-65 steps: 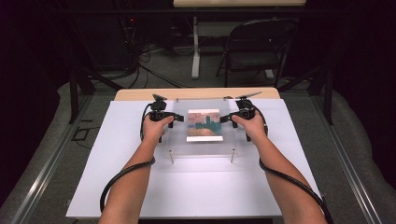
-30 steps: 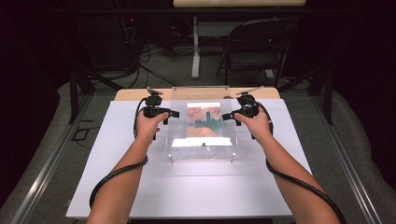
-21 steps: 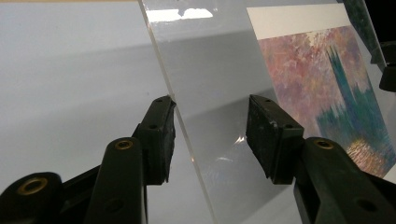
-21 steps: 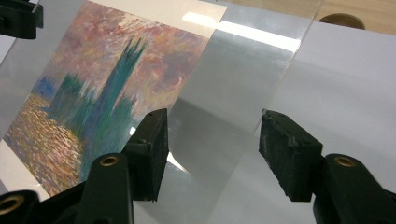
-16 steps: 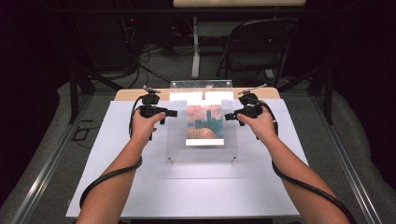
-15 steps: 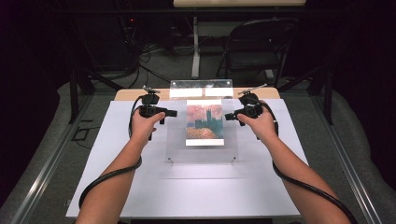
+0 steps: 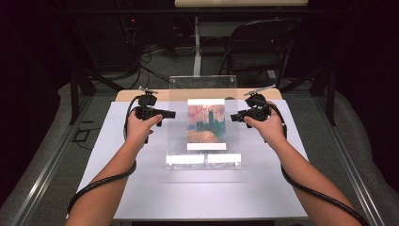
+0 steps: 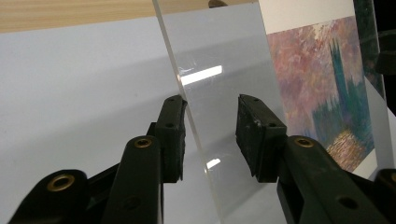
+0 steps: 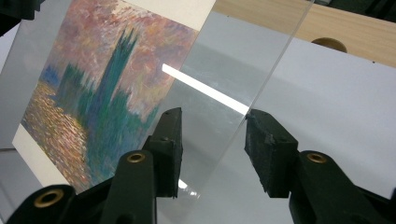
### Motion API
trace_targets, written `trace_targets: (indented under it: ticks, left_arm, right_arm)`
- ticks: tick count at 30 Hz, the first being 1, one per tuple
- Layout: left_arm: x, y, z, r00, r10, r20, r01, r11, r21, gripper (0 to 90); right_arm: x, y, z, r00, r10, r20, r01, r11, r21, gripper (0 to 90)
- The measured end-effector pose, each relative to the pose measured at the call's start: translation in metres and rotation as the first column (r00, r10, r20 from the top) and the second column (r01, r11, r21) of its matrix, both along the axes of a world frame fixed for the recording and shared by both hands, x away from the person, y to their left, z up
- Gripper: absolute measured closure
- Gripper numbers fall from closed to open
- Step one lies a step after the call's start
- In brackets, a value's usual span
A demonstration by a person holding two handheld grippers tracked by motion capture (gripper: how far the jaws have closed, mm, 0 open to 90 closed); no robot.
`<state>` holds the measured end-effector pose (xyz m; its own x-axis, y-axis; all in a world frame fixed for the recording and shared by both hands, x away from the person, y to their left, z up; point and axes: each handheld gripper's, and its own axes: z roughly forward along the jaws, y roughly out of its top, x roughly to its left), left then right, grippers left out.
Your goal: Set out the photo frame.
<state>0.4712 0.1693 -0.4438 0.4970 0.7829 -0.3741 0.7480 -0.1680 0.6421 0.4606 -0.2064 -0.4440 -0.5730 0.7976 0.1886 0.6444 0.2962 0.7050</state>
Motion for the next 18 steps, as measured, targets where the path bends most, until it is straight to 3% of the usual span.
trace_targets:
  ticks: [18]
  left_arm:
    - [-0.028, 0.004, 0.018, 0.9969, -0.041, 0.067, 0.039, 0.9989, 0.028, 68.4]
  right_arm:
    - [-0.03, 0.0, 0.019, 0.9966, 0.031, 0.076, -0.028, 0.999, -0.045, 63.8]
